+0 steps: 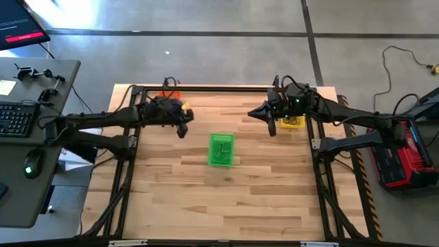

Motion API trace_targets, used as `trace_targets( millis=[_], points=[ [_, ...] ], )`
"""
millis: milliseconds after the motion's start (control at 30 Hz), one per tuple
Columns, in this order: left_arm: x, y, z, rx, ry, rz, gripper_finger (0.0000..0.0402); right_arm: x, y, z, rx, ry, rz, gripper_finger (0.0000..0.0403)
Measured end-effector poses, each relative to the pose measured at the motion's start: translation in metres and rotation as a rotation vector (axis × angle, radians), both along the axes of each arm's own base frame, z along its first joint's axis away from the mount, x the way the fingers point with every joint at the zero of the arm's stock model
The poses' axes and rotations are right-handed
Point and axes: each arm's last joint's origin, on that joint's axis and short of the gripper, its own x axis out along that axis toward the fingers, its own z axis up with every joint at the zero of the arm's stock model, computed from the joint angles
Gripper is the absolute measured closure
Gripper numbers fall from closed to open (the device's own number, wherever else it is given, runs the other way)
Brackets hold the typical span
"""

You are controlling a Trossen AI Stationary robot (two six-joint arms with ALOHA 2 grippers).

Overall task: Sort rubber bands into baskets
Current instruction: Put the black rubber band into the orange bin

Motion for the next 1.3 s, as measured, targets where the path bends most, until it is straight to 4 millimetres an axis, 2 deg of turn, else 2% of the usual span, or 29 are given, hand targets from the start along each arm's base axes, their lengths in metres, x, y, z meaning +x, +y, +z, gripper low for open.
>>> trace_targets(
  millis=[300,567,867,1133,1300],
  points=[
    [-0.039,0.036,-0.013,-0.087,0.207,0.224,0.0401,0.015,0.003,-0.003,-0.013,-0.027,-0.045,0.0403],
    [-0.061,0.073,-0.031,-0.197,0.293,0.336,0.0401,0.023,0.0,-0.008,-0.017,-0.021,-0.085,0.0403],
    [-0.065,0.102,-0.065,-0.29,0.441,0.322,0.0401,0.023,-0.002,-0.009,-0.009,-0.018,-0.123,0.0403],
    [-0.057,0.121,-0.071,-0.322,0.482,0.325,0.0396,0.023,-0.002,-0.009,-0.016,-0.016,-0.147,0.0403],
    [-0.055,0.123,-0.067,-0.312,0.515,0.288,0.0359,0.023,-0.002,-0.009,-0.016,-0.016,-0.148,0.0403]
  ],
)
